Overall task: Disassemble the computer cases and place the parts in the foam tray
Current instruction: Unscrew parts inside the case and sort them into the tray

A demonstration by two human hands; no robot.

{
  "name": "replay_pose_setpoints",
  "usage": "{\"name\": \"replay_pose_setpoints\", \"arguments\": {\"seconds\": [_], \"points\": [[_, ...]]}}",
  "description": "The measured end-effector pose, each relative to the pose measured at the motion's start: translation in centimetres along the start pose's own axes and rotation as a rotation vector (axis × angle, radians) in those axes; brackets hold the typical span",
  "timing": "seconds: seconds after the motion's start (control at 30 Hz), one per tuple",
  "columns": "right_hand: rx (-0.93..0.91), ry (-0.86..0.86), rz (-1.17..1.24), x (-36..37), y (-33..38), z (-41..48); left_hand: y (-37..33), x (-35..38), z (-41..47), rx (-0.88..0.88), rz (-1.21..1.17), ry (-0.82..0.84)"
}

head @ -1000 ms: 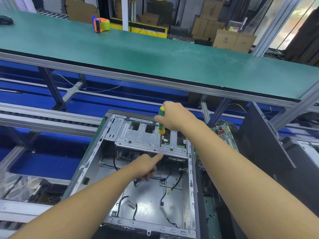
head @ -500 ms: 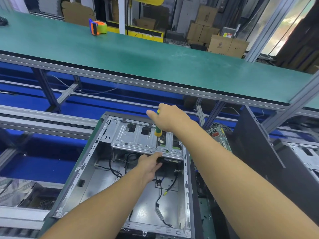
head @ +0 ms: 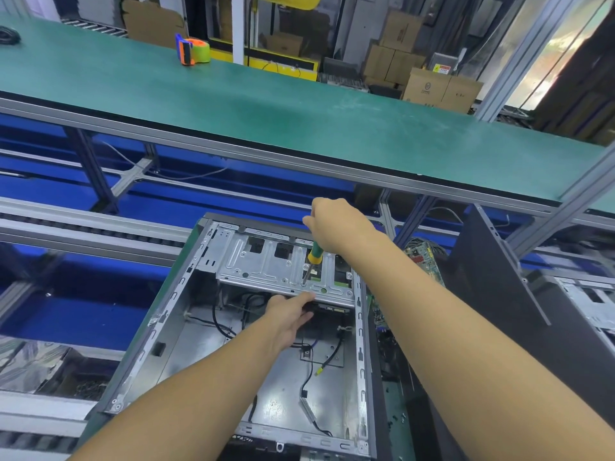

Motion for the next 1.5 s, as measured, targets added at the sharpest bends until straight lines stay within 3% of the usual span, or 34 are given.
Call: {"name": "replay_pose_setpoints", "arguments": {"seconds": [0.13,0.27,0.33,0.4,0.5,0.97,1.2,1.27,1.4,1.5], "points": [[-0.020,0.021,0.081,0.2,0.4,-0.2,-0.1,-0.2,-0.4,-0.036,0.179,-0.005],[-0.025,-0.004,0.096,0.1,0.3,-0.4,-1.2,-0.4,-2.6,-0.071,0.850,-0.049],[-0.019,-0.025,0.106,0.0,0.2,-0.4,-3.9,-0.6,-3.9,0.059,1.145,-0.174],[-0.027,-0.045,0.120,-0.2,0.2,-0.5,-7.7,-0.1,-5.5,0.306,1.294,-0.351],[-0.030,-0.091,0.142,-0.9,0.1,-0.4,-10.3,0.9,-7.2,0.537,1.274,-0.416],[-0.069,-0.143,0.153,-3.1,-1.0,-1.9,-9.1,4.3,-6.8,0.676,1.251,-0.375],[0.057,-0.240,0.124,-4.7,-5.1,-5.0,-6.6,7.8,-6.4,0.674,1.376,-0.273],[0.082,-0.262,0.100,-4.9,-6.6,-6.2,-4.4,10.8,-6.7,0.697,1.468,-0.157],[0.173,-0.255,0.128,-4.0,-10.2,-8.9,3.7,17.8,-7.8,0.707,1.806,0.228],[0.252,-0.230,0.134,-3.2,-13.3,-11.4,8.8,20.7,-7.6,0.760,2.067,0.269]]}}
Point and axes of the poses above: each hand's wrist, its own z-axis towards the middle knuckle, its own x-axis out of the palm, y = z × x, the point moved 10 cm from there along z, towards the middle knuckle, and after that the axes turned 15 degrees about -x, right-handed, at the moved point
